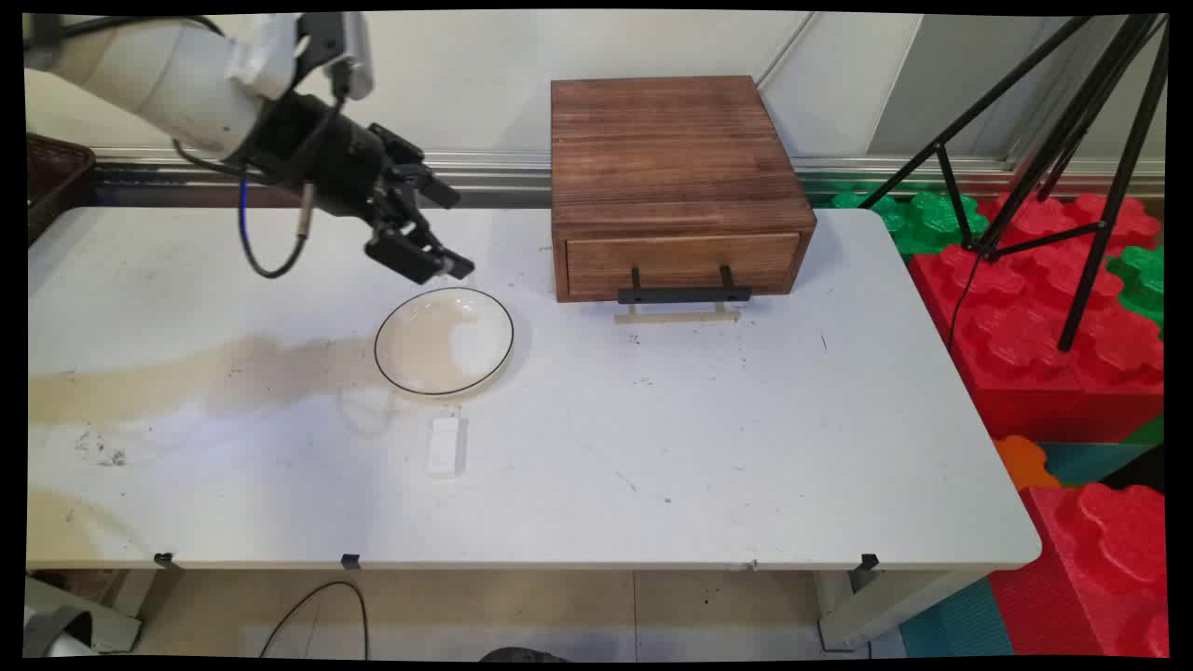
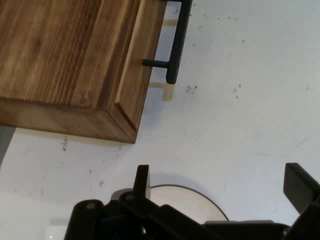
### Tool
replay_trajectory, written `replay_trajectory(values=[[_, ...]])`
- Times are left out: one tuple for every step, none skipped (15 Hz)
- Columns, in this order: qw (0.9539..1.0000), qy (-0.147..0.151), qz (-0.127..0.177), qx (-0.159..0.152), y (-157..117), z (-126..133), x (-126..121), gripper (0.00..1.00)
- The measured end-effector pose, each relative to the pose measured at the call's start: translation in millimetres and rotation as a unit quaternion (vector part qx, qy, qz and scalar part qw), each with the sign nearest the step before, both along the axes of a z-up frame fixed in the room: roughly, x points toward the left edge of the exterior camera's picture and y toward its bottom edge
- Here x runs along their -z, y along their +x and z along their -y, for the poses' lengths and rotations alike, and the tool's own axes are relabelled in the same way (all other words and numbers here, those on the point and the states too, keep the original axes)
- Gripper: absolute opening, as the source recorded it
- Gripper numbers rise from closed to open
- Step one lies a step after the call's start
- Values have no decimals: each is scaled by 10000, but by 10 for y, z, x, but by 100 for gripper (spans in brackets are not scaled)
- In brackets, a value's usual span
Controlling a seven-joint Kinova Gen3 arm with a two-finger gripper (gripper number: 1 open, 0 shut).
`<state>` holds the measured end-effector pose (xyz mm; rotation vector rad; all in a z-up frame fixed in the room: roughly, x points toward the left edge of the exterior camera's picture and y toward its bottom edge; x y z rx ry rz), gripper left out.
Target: Open the drawer
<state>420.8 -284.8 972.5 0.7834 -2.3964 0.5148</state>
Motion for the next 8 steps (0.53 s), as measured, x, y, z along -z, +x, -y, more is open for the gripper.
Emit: replay_trajectory(values=[[10000, 2, 17, -43, -70, 32, -4, 100], [10000, 4, 48, -83, -138, 69, -8, 100], [9999, -6, 77, -117, -198, 110, -12, 100], [9999, -14, 97, -140, -237, 138, -14, 100], [9998, -33, 129, -175, -308, 194, -19, 100], [9997, -47, 156, -200, -369, 242, -21, 100], [9996, -58, 191, -222, -442, 301, -19, 100], [9994, -72, 227, -233, -517, 362, -14, 100]])
